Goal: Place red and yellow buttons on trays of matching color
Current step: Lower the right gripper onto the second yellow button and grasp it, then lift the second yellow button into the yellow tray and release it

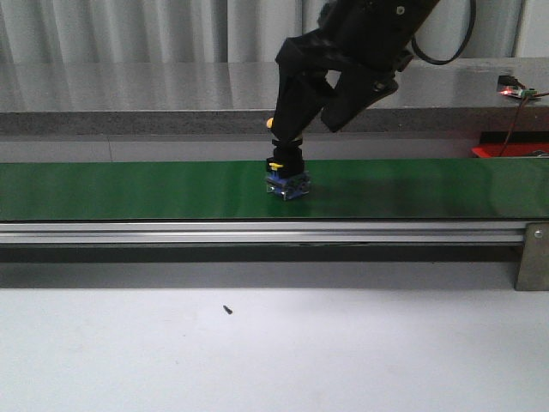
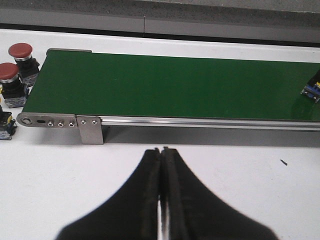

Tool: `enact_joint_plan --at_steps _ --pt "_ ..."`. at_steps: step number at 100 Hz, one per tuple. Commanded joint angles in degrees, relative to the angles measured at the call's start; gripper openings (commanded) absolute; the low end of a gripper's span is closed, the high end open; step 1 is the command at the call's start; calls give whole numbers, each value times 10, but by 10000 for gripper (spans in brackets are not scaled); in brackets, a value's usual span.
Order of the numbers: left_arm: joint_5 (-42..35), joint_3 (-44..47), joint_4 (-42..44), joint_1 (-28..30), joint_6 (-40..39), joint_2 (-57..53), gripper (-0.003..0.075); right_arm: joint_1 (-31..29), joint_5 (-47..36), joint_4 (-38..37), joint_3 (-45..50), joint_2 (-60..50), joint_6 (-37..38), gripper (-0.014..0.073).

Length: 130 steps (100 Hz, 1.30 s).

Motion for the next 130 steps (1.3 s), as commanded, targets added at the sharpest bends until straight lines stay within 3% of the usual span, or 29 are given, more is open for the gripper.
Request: enact_joint_plan --at_steps 1,18,37,47,88,130 --pt "-38 -15 -4 -4 -4 5 -20 -1 -40 24 -19 -20 -8 570" --pt "-38 -15 -4 -4 -4 5 -20 -1 -49 35 -19 -11 -8 541" --pt "-38 -15 -4 -4 -4 5 -20 -1 -48 36 -19 -6 -8 258" --pt "-38 -15 -4 -4 -4 5 -20 -1 -55 36 -19 -8 -8 184" --pt "-38 -15 -4 -4 -4 5 -20 -54 -51 42 28 -81 12 182" --pt "-38 -15 -4 -4 -4 5 -20 -255 -76 44 190 -223 15 182"
